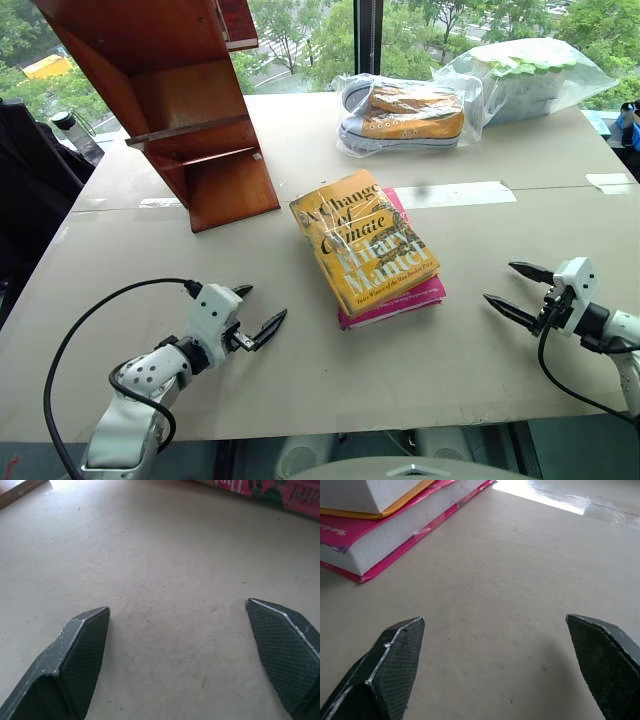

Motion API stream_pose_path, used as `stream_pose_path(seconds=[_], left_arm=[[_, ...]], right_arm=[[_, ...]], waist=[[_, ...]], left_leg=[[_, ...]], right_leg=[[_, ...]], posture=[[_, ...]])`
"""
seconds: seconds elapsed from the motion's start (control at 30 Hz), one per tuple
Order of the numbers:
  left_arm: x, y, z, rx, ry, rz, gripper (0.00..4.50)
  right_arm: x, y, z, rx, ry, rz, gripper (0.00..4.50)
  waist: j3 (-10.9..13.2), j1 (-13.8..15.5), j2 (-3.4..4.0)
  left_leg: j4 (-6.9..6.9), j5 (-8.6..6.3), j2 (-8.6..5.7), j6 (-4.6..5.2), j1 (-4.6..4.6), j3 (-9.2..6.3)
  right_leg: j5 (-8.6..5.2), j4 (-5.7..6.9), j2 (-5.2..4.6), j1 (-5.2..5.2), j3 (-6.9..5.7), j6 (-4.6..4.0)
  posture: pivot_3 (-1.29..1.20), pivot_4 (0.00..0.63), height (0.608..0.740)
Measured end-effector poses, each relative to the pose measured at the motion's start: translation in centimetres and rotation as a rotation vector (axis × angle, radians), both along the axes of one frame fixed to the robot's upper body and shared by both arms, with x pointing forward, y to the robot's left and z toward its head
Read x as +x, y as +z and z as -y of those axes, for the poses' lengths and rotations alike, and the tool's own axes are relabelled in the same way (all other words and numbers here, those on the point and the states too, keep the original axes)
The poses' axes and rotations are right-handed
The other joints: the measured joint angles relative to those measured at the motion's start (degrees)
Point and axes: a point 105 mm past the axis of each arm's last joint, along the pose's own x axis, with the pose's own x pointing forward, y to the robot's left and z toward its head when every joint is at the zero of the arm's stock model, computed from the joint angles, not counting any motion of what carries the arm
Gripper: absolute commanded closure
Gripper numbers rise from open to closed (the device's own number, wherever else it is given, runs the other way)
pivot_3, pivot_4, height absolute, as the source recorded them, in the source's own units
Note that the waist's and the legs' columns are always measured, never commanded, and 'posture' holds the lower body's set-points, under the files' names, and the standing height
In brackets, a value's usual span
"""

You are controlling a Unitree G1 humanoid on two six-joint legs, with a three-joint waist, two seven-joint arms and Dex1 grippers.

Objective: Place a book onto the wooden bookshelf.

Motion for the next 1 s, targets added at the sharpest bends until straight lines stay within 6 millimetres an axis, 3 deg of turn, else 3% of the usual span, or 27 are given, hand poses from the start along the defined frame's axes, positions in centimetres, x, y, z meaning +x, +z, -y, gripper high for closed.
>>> stream_pose_path(seconds=[0.17,0.37,0.47,0.6,0.7,0.73,1.0], left_arm=[[0.5,0.7,-0.1,0.005,0.001,0.021,0.05],[0.9,4.1,-1.4,0.0,-0.067,0.042,0.05],[0.9,6.2,-1.8,0.003,-0.124,0.059,0.0],[0.3,9.2,-2.6,0.053,-0.237,0.073,0.0],[-0.9,9.9,-2.5,0.061,-0.339,0.028,0.0],[-1.3,10.3,-2.2,0.035,-0.375,0.011,0.0],[-2.3,12.6,-2.0,-0.032,-0.456,0.005,0.0]], right_arm=[[1.6,1.0,-0.4,0.033,-0.05,0.034,0.0],[5.6,3.3,-2.0,0.011,-0.103,0.036,0.0],[7.3,4.4,-3.9,0.0,-0.061,0.042,0.83],[9.9,6.0,-7.5,0.005,0.015,0.075,2.85],[10.7,6.2,-8.5,-0.013,0.043,0.079,4.29],[10.8,6.1,-8.9,-0.02,0.061,0.072,4.45],[10.1,4.9,-12.2,-0.01,0.195,0.039,4.45]], waist=[[0.03,-0.08,-0.05],[0.07,-0.24,-0.07],[0.1,-0.33,-0.11],[0.25,-1.3,-0.23],[0.25,-1.48,-0.24],[0.27,-1.46,-0.26],[0.37,-1.91,-0.3]], left_leg=[[0.01,0.0,0.04,0.0,0.0,0.01],[0.02,0.01,0.17,-0.01,-0.06,0.06],[0.02,0.01,0.2,-0.01,-0.09,0.09],[0.01,0.02,0.25,-0.02,-0.2,0.11],[0.01,0.02,0.24,-0.04,-0.23,0.21],[0.01,0.02,0.24,-0.05,-0.26,0.21],[0.0,-0.04,0.33,-0.12,-0.21,0.28]], right_leg=[[0.12,0.0,0.05,-0.03,0.01,-0.08],[0.24,-0.01,0.18,-0.15,0.02,-0.2],[0.35,-0.03,0.21,-0.19,0.02,-0.38],[0.4,-0.13,0.28,-0.28,0.03,-0.45],[0.4,-0.23,0.27,-0.29,0.1,-0.46],[0.4,-0.26,0.27,-0.29,0.1,-0.46],[0.4,-0.24,0.38,-0.34,0.2,-0.47]], posture=[[0.0,0.15,0.74],[0.0,0.15,0.74],[0.0,0.15,0.74],[0.0,0.15,0.74],[0.0,0.15,0.74],[0.0,0.15,0.74],[0.0,0.15,0.74]])
